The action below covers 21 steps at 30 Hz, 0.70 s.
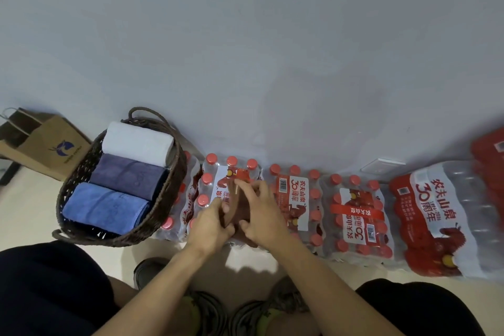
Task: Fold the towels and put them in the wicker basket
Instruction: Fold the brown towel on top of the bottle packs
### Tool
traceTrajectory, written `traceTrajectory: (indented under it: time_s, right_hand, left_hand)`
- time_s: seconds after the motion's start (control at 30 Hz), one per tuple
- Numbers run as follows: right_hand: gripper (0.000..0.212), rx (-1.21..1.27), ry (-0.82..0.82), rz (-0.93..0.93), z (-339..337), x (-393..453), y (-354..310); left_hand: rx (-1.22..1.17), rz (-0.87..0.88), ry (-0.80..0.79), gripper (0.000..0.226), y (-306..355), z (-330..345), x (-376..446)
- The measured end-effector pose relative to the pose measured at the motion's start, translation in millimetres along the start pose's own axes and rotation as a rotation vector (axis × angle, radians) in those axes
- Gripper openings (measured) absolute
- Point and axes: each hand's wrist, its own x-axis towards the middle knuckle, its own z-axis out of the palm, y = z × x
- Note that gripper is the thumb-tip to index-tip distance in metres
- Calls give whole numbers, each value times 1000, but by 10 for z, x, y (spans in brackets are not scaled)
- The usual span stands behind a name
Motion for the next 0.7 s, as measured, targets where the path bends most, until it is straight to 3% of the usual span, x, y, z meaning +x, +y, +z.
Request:
traceTrajectory:
  time_s: [0.07,0.13,0.2,0.3,0.4,0.5,0.57,0.63,0.7]
  right_hand:
    - [91,-185,39,-141,-188,-30,32]
    - [71,-293,20,-217,-350,-71,118]
    - [52,-372,-69,-236,-495,-125,236]
    - [41,-374,-209,-198,-715,-241,455]
    - [23,-180,-329,-62,-963,-391,668]
    - [23,183,-478,164,-1165,-455,913]
    - [28,386,-409,290,-1209,-439,1116]
    - [39,544,-217,472,-1149,-423,1321]
    - [43,418,-22,566,-1042,-427,1490]
  left_hand:
    - [-68,150,-23,32,130,-27,-85]
    - [-157,249,-67,33,272,-42,-154]
    - [-267,286,-113,39,387,-38,-207]
    - [-336,274,-156,42,470,-14,-228]
    - [-347,266,-198,40,496,29,-174]
    - [-418,240,-217,36,572,178,-36]
    - [-399,173,-157,35,640,344,104]
    - [-278,69,-65,36,670,518,245]
    - [-44,59,1,45,643,656,329]
